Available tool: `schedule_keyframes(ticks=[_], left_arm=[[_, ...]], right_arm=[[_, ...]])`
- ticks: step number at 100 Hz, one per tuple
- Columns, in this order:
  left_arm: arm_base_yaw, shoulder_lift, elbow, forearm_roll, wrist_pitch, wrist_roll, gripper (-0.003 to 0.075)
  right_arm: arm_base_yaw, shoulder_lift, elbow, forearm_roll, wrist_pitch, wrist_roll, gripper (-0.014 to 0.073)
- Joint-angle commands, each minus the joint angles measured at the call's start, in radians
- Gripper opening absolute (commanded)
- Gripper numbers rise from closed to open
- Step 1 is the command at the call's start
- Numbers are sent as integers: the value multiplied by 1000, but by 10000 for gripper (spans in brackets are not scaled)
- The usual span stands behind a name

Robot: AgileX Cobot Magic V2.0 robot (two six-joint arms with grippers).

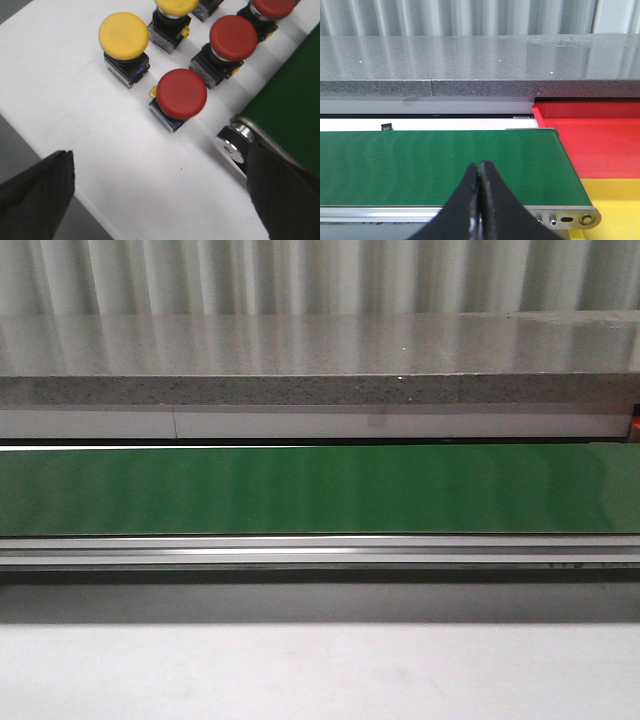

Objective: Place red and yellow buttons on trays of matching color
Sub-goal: 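Lower the left gripper onto a red-capped button and close on it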

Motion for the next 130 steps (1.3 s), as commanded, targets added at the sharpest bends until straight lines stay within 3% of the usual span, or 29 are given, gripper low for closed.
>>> schedule_keyframes(ticks=[1,50,101,130], left_arm=[[25,40,-39,12,-90,-4,650],[35,296,-113,12,-164,8,649],[35,406,-134,31,-220,8,647],[37,417,-134,33,-231,8,534]], right_arm=[[-4,-15,1,-10,-87,-4,-67],[-4,-15,1,-10,-87,-4,-67],[-4,-15,1,-10,-87,-4,-67],[-4,-15,1,-10,-87,-4,-67]])
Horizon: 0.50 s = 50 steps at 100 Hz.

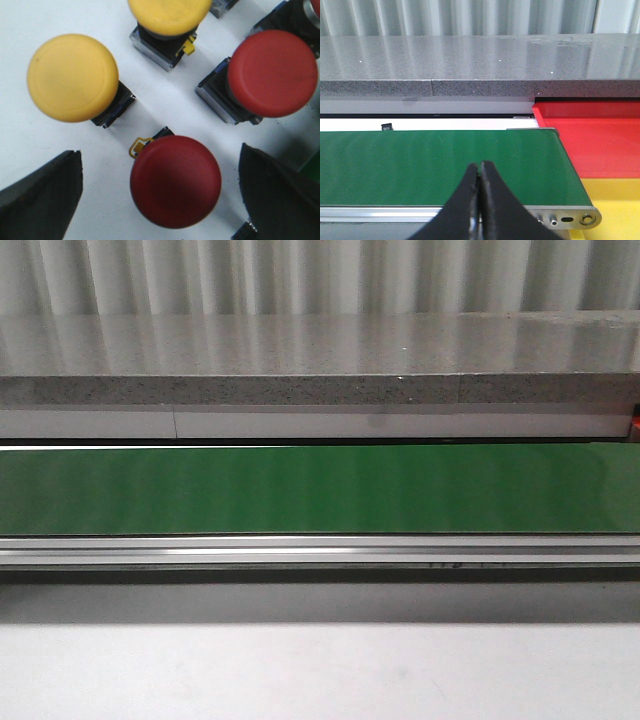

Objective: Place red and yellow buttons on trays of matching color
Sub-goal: 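Lower the left gripper onto a red-capped button and close on it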

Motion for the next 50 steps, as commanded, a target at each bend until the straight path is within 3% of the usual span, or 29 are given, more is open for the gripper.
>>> schedule_keyframes(ticks=[1,16,40,50], left_arm=[[1,-23,-25,9,-37,0,529],[1,-23,-25,10,-38,0,365],[-1,-35,-25,3,15,4,-2],[-1,-76,-25,-2,36,4,-20]], right_arm=[[-4,-15,1,-10,-87,-4,-67],[-4,-15,1,-10,-87,-4,-67],[-4,-15,1,-10,-87,-4,-67],[-4,-15,1,-10,-87,-4,-67]])
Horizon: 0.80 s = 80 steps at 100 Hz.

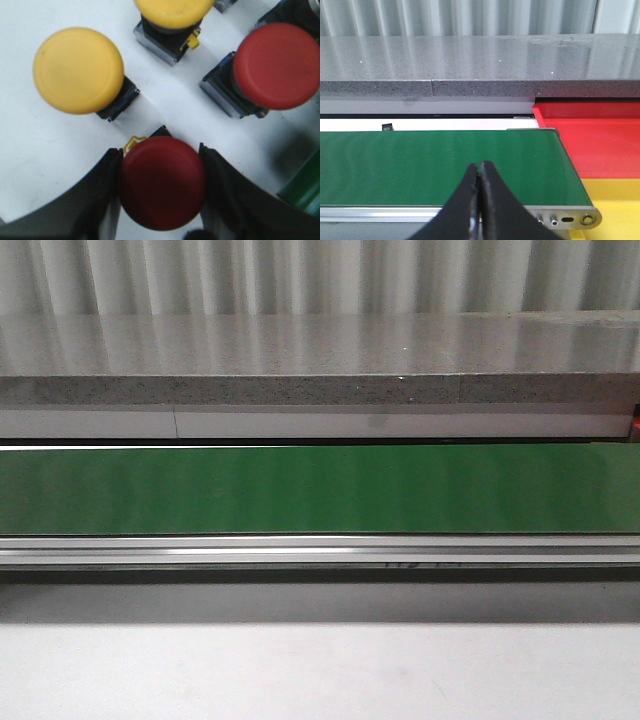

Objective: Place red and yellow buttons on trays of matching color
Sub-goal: 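Lower the left gripper onto a red-capped button and close on it, then carry the red button onto the green belt with the left gripper and release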

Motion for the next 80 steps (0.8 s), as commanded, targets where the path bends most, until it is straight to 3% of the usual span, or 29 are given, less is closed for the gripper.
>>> schedule_keyframes(ticks=[1,33,45,65,80], left_arm=[[-1,-72,-24,-2,1,2,-20],[-1,-346,-56,-30,97,110,-20],[-3,-415,-113,-156,134,234,-20],[-79,-395,-233,-382,206,486,-20],[-166,-328,-290,-399,211,508,-20]], right_arm=[[-4,-15,1,-10,-87,-4,-67],[-4,-15,1,-10,-87,-4,-67],[-4,-15,1,-10,-87,-4,-67],[-4,-15,1,-10,-87,-4,-67],[-4,-15,1,-10,-87,-4,-67]])
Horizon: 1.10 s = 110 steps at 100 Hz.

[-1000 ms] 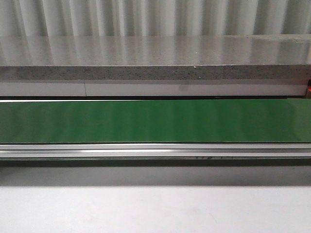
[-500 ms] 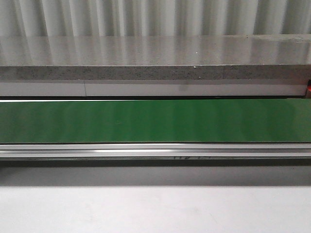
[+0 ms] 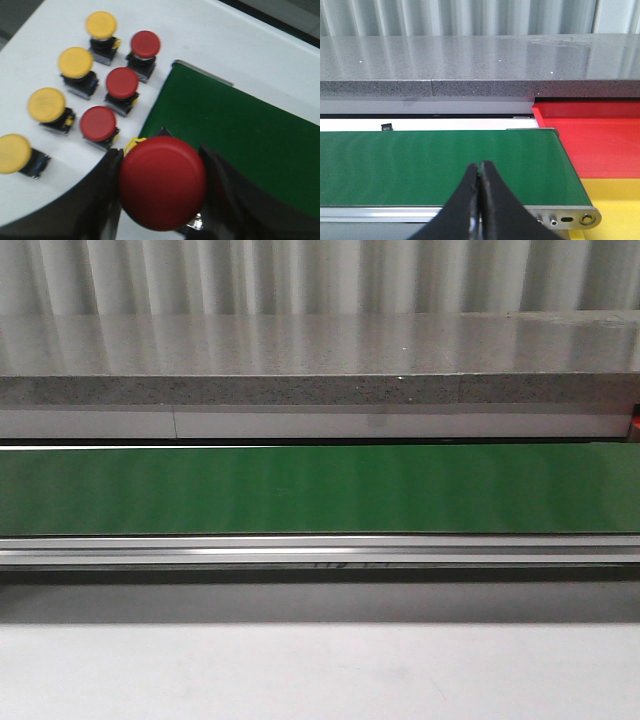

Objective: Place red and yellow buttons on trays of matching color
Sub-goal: 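Carry the red button onto the green belt with the left gripper and release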

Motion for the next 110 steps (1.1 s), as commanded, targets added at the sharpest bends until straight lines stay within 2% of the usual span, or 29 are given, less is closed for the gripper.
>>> schedule_keyframes(ticks=[1,25,66,73,80,92,99,102,110], left_arm=[[-50,29,-66,-28,-44,21,-20],[-130,179,-122,-27,-46,21,-20],[-135,326,-146,-25,-45,42,-4],[-135,326,-146,-25,-45,49,62],[-135,326,-146,-25,-45,64,180],[-135,326,-146,-25,-45,66,482],[-137,326,-146,-25,-45,66,610],[-137,326,-146,-25,-45,66,646],[-144,326,-146,-25,-45,69,662]], right_arm=[[-4,-15,1,-10,-87,-4,-67],[-4,-15,1,-10,-87,-4,-67],[-4,-15,1,-10,-87,-4,-67],[-4,-15,1,-10,-87,-4,-67],[-4,-15,1,-10,-87,-4,-67],[-4,-15,1,-10,-87,-4,-67],[-4,-15,1,-10,-87,-4,-67],[-4,-15,1,-10,-87,-4,-67],[-4,-15,1,-10,-87,-4,-67]])
